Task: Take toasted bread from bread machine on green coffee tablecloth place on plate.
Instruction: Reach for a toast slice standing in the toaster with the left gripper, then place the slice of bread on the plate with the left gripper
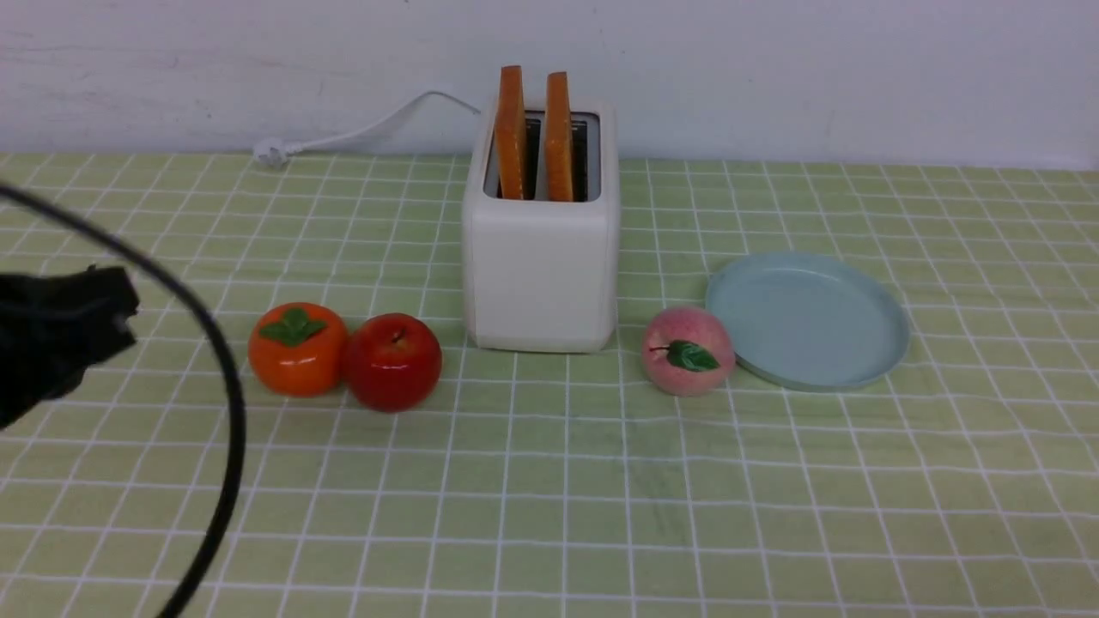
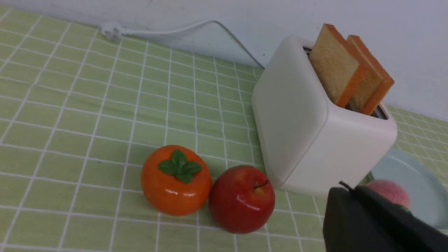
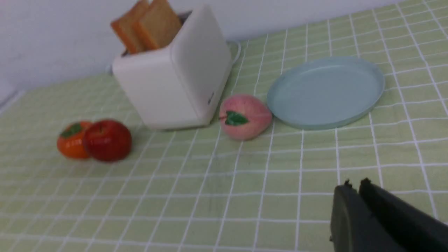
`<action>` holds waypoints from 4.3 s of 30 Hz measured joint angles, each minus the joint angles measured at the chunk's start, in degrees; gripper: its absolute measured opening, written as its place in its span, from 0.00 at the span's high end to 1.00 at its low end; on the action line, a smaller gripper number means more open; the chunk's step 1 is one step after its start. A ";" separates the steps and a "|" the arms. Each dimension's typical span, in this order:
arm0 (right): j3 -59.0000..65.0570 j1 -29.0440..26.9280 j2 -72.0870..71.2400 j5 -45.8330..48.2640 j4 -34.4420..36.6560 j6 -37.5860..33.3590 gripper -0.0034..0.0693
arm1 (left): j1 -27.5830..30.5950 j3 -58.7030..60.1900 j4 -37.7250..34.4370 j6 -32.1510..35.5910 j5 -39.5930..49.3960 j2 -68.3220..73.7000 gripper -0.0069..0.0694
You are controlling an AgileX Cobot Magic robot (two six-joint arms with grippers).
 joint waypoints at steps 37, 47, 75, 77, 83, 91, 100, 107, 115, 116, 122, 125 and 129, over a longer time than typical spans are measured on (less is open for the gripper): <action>-11.69 0.00 13.39 1.40 17.05 -26.70 0.91 | -21.61 -52.85 -15.52 19.08 -27.08 63.76 0.34; -11.69 0.00 13.39 1.45 17.05 -26.75 0.91 | -21.61 -59.14 -13.72 19.08 -27.42 69.64 0.57; -11.69 0.00 13.39 -0.24 17.22 -27.13 0.94 | -21.65 -62.67 -8.70 15.43 -12.49 50.52 0.76; -11.69 0.00 13.39 0.67 17.22 -26.74 0.95 | -22.12 -62.74 -8.15 13.33 -1.43 50.17 0.76; -11.69 0.00 13.39 6.21 15.37 -23.56 0.95 | -27.43 -62.74 -7.60 10.78 14.47 54.54 0.76; -11.69 0.00 13.39 13.48 3.76 -12.87 0.95 | -35.51 -65.71 -9.07 13.04 9.38 66.26 0.76; -11.69 0.00 13.39 19.14 -1.20 -9.12 0.95 | -35.71 -80.65 -10.90 11.91 9.41 79.13 0.76; -11.69 0.00 13.39 19.18 -1.24 -9.08 0.95 | -35.71 -87.08 -12.11 10.32 3.26 86.45 0.76; -11.69 0.00 13.39 17.58 -1.19 -9.08 0.95 | -35.71 -87.47 -16.73 10.31 -1.56 89.66 0.76; -11.69 0.00 13.39 17.58 -1.14 -9.08 0.95 | -35.71 -87.47 -17.69 10.31 -2.38 90.28 0.76; -11.69 0.00 13.39 17.56 -1.18 -9.08 0.95 | -35.64 -87.79 -18.96 10.31 -1.30 92.65 0.63; -11.69 0.00 13.39 17.56 -1.18 -9.08 0.95 | -35.64 -87.97 -19.07 10.31 -1.26 93.01 0.48; -11.69 0.00 13.39 17.62 -1.18 -9.08 0.95 | -35.64 -88.52 -19.11 10.31 -3.61 92.99 0.28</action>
